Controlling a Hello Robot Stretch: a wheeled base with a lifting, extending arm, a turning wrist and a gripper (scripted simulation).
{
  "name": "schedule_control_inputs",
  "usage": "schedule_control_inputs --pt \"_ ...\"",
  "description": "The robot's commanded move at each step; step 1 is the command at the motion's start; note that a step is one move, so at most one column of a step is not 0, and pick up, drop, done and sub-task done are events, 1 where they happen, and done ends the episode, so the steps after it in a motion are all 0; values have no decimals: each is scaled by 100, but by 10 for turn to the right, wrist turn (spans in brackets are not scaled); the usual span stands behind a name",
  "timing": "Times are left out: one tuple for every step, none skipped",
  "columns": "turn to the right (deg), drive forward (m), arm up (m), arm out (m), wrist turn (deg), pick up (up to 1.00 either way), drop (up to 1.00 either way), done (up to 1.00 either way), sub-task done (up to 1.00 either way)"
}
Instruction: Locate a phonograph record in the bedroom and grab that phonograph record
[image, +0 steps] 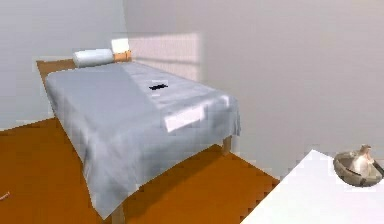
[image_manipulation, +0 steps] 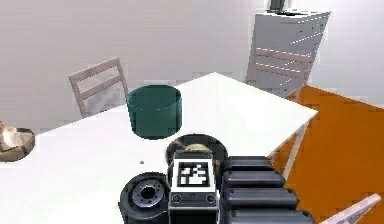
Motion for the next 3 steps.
schedule_control_inputs --pt "0 5 0 0 0 0 0 0 0" --pt "0 0 0 22 0 0 0 0 0" --pt "0 0 0 0 450 0 0 0 0"
